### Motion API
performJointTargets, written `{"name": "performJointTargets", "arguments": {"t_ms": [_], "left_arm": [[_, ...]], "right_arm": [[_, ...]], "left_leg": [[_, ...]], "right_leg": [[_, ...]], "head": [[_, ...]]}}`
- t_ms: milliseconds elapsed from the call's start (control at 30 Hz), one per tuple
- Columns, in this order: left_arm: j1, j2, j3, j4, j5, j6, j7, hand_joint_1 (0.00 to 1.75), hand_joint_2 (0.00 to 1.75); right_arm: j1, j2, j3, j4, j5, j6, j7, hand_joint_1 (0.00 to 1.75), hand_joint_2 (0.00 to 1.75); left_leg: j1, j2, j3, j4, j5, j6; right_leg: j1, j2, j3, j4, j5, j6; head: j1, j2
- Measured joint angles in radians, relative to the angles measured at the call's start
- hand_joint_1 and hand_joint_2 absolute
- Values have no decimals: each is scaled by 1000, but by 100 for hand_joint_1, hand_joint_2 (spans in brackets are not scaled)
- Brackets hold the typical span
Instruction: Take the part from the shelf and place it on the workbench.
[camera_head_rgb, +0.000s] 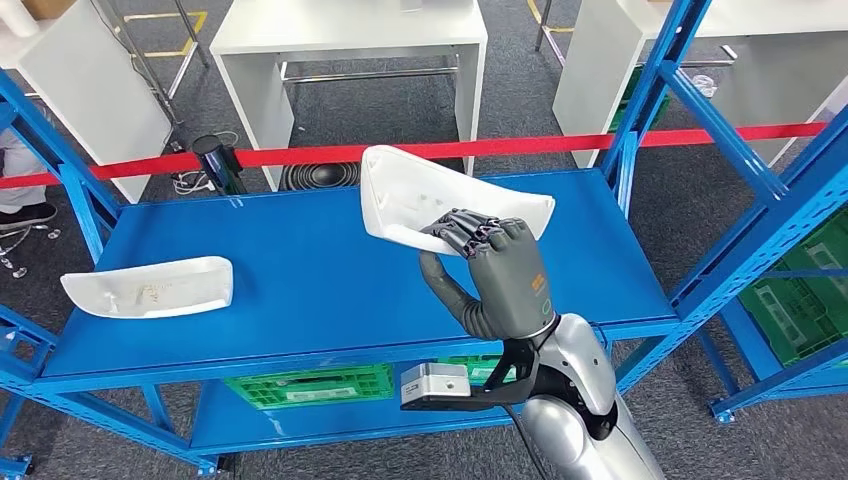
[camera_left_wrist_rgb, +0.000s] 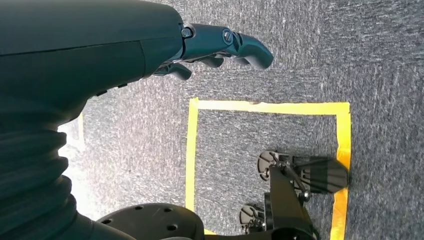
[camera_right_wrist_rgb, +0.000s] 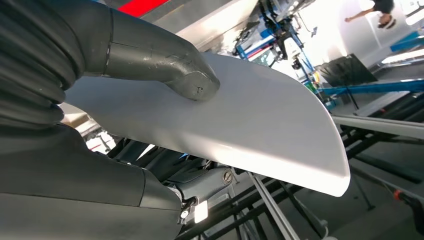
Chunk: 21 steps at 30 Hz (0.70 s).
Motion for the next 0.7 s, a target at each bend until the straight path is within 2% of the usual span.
{"name": "performJointTargets", "arguments": {"t_ms": [33, 67, 100, 133, 167, 200, 233, 267, 300, 333, 367, 400, 433, 467, 533, 567, 600, 633, 700], "left_arm": [[3, 0, 0, 0, 2, 0, -3, 0, 175], [6, -1, 1, 0, 3, 0, -5, 0, 175], [10, -2, 1, 1, 3, 1, -6, 0, 175], [12, -4, 1, 1, 3, 2, -7, 0, 175], [14, -7, 1, 1, 2, 2, -7, 0, 175], [15, -9, 2, 1, 1, 3, -5, 0, 175], [16, -11, 2, 1, -1, 3, -2, 0, 175], [18, -13, 2, 1, -4, 3, 3, 0, 175], [20, -14, 2, 1, -7, 2, 9, 0, 175], [22, -15, 2, 1, -10, 2, 16, 0, 175], [23, -16, 2, 1, -13, 1, 25, 0, 175], [24, -17, 2, 1, -17, 0, 35, 0, 175], [25, -17, 1, 1, -20, 0, 43, 0, 175], [26, -18, 1, 1, -21, 1, 49, 0, 175], [29, -20, 1, 1, -23, 2, 56, 0, 175], [29, -21, 1, 1, -23, 2, 55, 0, 175], [30, -22, 1, 1, -21, 2, 54, 0, 175], [30, -22, 1, 1, -20, 3, 51, 0, 175], [30, -22, 2, 1, -18, 4, 43, 0, 175]], "right_arm": [[-1, 0, 0, 0, -4, 0, -3, 175, 175], [-2, 0, 1, 0, -8, 1, -5, 175, 175], [-2, 0, 2, 0, -11, 1, -6, 175, 175], [-3, 0, 2, 0, -13, 1, -7, 175, 175], [-2, 0, 2, 0, -15, 1, -6, 175, 175], [-1, 0, 2, 0, -15, 0, -5, 175, 175], [1, 0, 2, 0, -14, 0, -2, 175, 175], [3, 0, 2, -1, -13, 0, 1, 175, 175], [7, -1, 2, -3, -11, 0, 8, 175, 175], [12, -1, 2, -7, -9, 2, 16, 175, 175], [17, -2, 1, -13, -6, 5, 25, 175, 175], [24, -2, 1, -21, -2, 9, 34, 175, 175], [30, -3, 0, -28, 3, 14, 41, 175, 175], [36, -3, 0, -35, 9, 19, 45, 175, 175], [49, -5, -2, -43, 15, 23, 48, 175, 175], [54, -9, -4, -46, 15, 23, 46, 175, 175], [58, -14, -6, -48, 13, 23, 43, 175, 175], [60, -20, -8, -49, 8, 22, 38, 175, 175], [61, -31, -13, -49, -2, 19, 29, 175, 175]], "left_leg": [[2, -1, -2, 0, 2, -7], [3, -2, -9, 9, -12, -14], [4, -3, -19, 34, -44, -19], [6, -4, -33, 78, -90, -23], [6, -4, -49, 137, -143, -26], [6, -4, -60, 199, -183, -28], [6, -4, -63, 247, -202, -29], [6, -4, -55, 272, -201, -29], [6, -4, -28, 260, -179, -27], [6, -5, 14, 218, -150, -24], [6, -5, 67, 151, -135, -20], [4, -7, 124, 71, -132, -16], [1, -9, 160, 12, -139, -11], [-2, -10, 181, -26, -150, -5], [-6, -11, 178, -41, -143, 10], [-4, -8, 172, -43, -133, 19], [-2, -5, 162, -46, -121, 29], [0, -2, 149, -48, -108, 37], [-2, 2, 122, -46, -85, 46]], "right_leg": [[-1, -2, -6, -3, 5, -9], [-2, -3, -14, -6, 14, -18], [-4, -5, -24, -9, 25, -27], [-5, -6, -36, -11, 36, -32], [-5, -6, -50, -11, 47, -35], [-4, -6, -64, -11, 58, -36], [-3, -7, -78, -10, 69, -35], [-3, -7, -91, -10, 80, -34], [-2, -7, -104, -9, 91, -32], [-2, -7, -117, -9, 102, -29], [-2, -7, -127, -8, 113, -26], [-1, -7, -137, -7, 123, -22], [-1, -7, -141, -9, 133, -16], [-1, -7, -142, -12, 144, -9], [-2, -7, -140, -22, 163, 5], [-3, -6, -143, -21, 159, 12], [-4, -6, -151, -6, 134, 18], [-5, -5, -162, 29, 90, 23], [-5, -5, -189, 143, -18, 31]], "head": [[0, 0], [-1, 0], [-2, 0], [-3, 0], [-4, 0], [-5, 0], [-5, 0], [-5, 0], [-5, 0], [-5, 0], [-5, 0], [-5, 0], [-5, 0], [-6, 0], [-9, 0], [-11, 0], [-10, 0], [-10, 0], [-10, 0]]}}
